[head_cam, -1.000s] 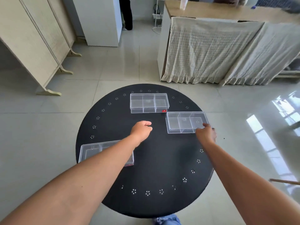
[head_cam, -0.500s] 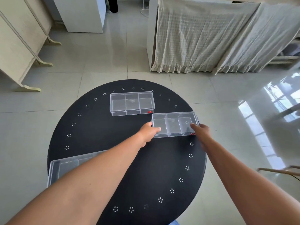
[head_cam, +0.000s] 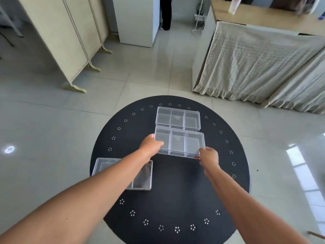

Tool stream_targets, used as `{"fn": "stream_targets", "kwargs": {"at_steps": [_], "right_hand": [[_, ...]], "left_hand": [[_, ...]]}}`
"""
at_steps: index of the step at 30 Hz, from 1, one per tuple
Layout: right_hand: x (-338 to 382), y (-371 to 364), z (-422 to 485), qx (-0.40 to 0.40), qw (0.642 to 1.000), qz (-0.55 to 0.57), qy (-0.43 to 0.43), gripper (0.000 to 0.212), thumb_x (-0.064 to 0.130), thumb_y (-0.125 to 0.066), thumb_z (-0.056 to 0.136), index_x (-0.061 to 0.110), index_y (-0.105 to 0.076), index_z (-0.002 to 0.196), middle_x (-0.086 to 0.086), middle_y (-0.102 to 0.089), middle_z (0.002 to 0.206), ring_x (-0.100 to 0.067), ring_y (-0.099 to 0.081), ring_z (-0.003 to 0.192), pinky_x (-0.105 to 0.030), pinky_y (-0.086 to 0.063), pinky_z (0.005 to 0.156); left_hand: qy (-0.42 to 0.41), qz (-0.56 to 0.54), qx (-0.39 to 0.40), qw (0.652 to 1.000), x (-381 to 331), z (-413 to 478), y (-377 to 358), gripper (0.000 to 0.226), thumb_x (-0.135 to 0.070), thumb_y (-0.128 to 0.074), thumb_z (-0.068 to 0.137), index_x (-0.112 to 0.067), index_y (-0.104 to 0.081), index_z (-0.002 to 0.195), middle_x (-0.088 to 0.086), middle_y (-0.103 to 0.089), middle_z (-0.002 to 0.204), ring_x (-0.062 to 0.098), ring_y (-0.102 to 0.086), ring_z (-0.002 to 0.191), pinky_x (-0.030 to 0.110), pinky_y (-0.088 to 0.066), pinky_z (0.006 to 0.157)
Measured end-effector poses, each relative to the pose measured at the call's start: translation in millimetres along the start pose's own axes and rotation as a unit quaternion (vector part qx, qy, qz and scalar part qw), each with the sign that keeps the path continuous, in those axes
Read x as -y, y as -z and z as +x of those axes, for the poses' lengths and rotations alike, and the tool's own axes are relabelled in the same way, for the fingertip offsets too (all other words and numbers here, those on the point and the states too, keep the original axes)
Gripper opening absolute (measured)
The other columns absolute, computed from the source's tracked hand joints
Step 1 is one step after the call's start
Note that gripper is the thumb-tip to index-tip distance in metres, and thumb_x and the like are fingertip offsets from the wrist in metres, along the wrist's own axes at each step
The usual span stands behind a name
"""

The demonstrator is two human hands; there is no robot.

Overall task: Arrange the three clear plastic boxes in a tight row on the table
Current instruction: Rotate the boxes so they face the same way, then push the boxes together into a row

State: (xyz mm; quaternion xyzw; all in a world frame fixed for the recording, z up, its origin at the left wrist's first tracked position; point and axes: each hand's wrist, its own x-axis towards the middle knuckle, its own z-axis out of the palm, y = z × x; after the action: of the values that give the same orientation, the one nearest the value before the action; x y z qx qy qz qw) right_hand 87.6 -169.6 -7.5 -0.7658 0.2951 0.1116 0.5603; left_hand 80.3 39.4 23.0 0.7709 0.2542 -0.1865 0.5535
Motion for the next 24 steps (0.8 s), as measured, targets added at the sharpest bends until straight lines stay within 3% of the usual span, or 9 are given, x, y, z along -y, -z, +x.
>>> {"fn": "stream_targets", "kwargs": {"at_steps": [3,6,11,16,18,20,21,22,24], "right_hand": [[12.2,-38.7,-14.2,0.043,0.999,0.006,0.011,0.028,0.003,-0.041,0.084,0.015,-0.049,0.060,0.002,-0.045,0.053,-0.014,-0.030,0.047,-0.023,-0.024,0.046],[22.0,-75.4,-24.8,0.085,0.996,0.000,0.015,0.026,0.004,-0.041,0.083,0.016,-0.042,0.060,0.007,-0.034,0.044,-0.016,-0.023,0.052,-0.027,-0.019,0.049],[26.9,-118.8,-41.6,0.128,0.991,-0.026,0.008,0.030,0.004,-0.045,0.086,0.016,-0.046,0.058,0.012,-0.036,0.040,-0.014,-0.027,0.049,-0.026,-0.025,0.049],[14.8,-141.1,-41.7,0.145,0.989,-0.040,-0.009,0.024,0.008,-0.048,0.083,-0.006,-0.066,0.092,-0.019,-0.067,0.077,-0.018,-0.050,0.072,-0.036,-0.051,0.071],[12.8,-143.4,-39.2,0.152,0.987,-0.046,-0.006,0.025,0.008,-0.048,0.083,-0.002,-0.068,0.093,-0.015,-0.072,0.085,-0.023,-0.055,0.073,-0.032,-0.050,0.068],[12.9,-145.1,-37.3,0.157,0.986,-0.058,-0.003,0.018,0.011,-0.048,0.081,0.001,-0.062,0.081,-0.020,-0.066,0.081,-0.037,-0.047,0.072,-0.038,-0.053,0.081],[12.4,-145.4,-34.7,0.161,0.985,-0.059,-0.002,0.012,0.012,-0.047,0.079,0.005,-0.055,0.074,-0.019,-0.056,0.075,-0.035,-0.038,0.071,-0.033,-0.043,0.069],[11.3,-146.0,-30.9,0.164,0.985,-0.057,0.001,0.006,0.014,-0.046,0.078,0.012,-0.049,0.073,-0.013,-0.047,0.072,-0.029,-0.032,0.071,-0.032,-0.023,0.069],[12.2,-143.8,-23.8,0.145,0.988,-0.050,0.005,0.006,0.017,-0.048,0.082,0.023,-0.049,0.080,-0.001,-0.045,0.068,-0.022,-0.035,0.063,-0.028,-0.033,0.063]], "left_hand": [[-0.007,-0.005,-0.052,0.999,13.1,2.2,42.0,0.047,-0.014,-0.053,0.088,-0.015,-0.051,0.135,-0.006,-0.056,0.103,0.018,-0.055,0.090,0.028,-0.042,0.079],[0.005,0.001,-0.091,0.996,27.1,7.2,81.3,0.054,-0.016,-0.055,0.088,-0.013,-0.047,0.141,-0.004,-0.057,0.124,0.025,-0.056,0.117,0.028,-0.040,0.086],[0.031,-0.004,-0.126,0.992,58.3,21.2,123.4,0.047,-0.017,-0.058,0.088,-0.011,-0.054,0.134,0.008,-0.063,0.129,0.024,-0.059,0.104,0.032,-0.046,0.092],[0.059,-0.018,-0.113,0.992,86.9,32.9,136.8,0.056,-0.020,-0.059,0.087,-0.014,-0.048,0.141,0.007,-0.057,0.139,0.026,-0.057,0.120,0.039,-0.045,0.105],[0.061,-0.022,-0.113,0.991,93.6,38.8,138.5,0.062,-0.022,-0.058,0.087,-0.015,-0.041,0.147,0.004,-0.051,0.146,0.026,-0.052,0.128,0.039,-0.041,0.108],[0.063,-0.015,-0.121,0.991,94.4,42.0,139.4,0.066,-0.024,-0.057,0.087,-0.017,-0.036,0.150,0.005,-0.044,0.152,0.026,-0.049,0.132,0.040,-0.039,0.109],[0.060,-0.008,-0.124,0.990,93.7,43.7,138.3,0.066,-0.024,-0.057,0.088,-0.017,-0.035,0.150,0.006,-0.043,0.152,0.026,-0.049,0.130,0.039,-0.040,0.108],[0.064,0.011,-0.132,0.989,91.2,44.6,136.7,0.065,-0.025,-0.056,0.089,-0.017,-0.035,0.149,0.007,-0.044,0.151,0.027,-0.051,0.125,0.040,-0.040,0.105],[0.072,0.091,-0.177,0.977,83.7,46.8,132.5,0.067,-0.028,-0.055,0.088,-0.021,-0.031,0.150,0.010,-0.043,0.149,0.031,-0.051,0.122,0.043,-0.042,0.104]]}}
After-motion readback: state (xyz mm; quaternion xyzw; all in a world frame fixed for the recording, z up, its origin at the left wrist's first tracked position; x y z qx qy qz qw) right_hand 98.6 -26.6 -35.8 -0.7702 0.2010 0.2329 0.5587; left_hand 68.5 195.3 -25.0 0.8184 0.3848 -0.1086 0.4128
